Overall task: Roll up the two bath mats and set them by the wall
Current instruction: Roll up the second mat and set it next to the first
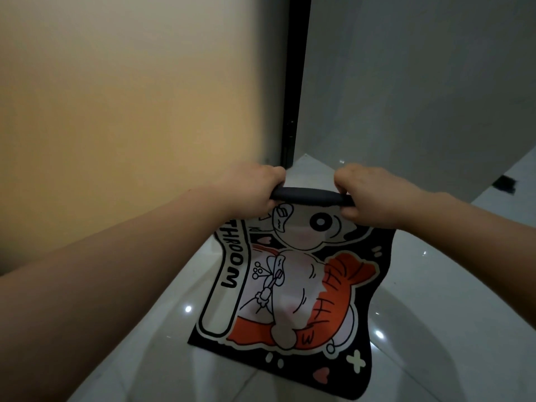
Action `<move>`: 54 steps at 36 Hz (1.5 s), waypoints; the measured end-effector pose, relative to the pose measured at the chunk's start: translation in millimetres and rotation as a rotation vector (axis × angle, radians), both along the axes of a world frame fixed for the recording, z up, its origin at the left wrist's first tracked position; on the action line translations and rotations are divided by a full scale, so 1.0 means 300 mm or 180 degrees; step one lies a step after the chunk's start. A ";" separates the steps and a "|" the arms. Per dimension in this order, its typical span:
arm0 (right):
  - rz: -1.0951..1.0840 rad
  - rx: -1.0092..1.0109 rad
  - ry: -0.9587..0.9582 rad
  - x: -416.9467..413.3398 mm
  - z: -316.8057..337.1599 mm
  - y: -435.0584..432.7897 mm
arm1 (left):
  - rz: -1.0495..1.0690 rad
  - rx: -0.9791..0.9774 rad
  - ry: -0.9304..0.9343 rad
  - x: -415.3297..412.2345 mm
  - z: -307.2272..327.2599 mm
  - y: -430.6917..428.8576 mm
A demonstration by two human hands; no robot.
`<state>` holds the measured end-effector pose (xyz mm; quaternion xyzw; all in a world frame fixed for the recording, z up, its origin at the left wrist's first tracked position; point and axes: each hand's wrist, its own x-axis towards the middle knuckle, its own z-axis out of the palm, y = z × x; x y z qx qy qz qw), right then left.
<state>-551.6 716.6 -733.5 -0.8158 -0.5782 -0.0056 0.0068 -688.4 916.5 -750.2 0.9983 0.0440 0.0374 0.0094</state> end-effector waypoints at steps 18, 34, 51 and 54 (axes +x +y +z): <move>0.0702 0.0226 -0.1067 -0.017 -0.030 -0.020 | -0.0316 -0.0375 0.0254 -0.004 -0.005 0.008; -0.0225 -0.0621 0.1676 0.012 -0.041 0.021 | -0.0208 0.0581 -0.0402 -0.007 -0.064 -0.089; 0.0766 0.0116 -0.0667 -0.077 -0.093 0.021 | 0.0082 -0.0551 0.0518 0.004 -0.085 -0.068; 0.0584 0.0028 -0.0215 -0.071 -0.082 0.023 | 0.0117 0.0035 0.0050 -0.004 -0.110 -0.080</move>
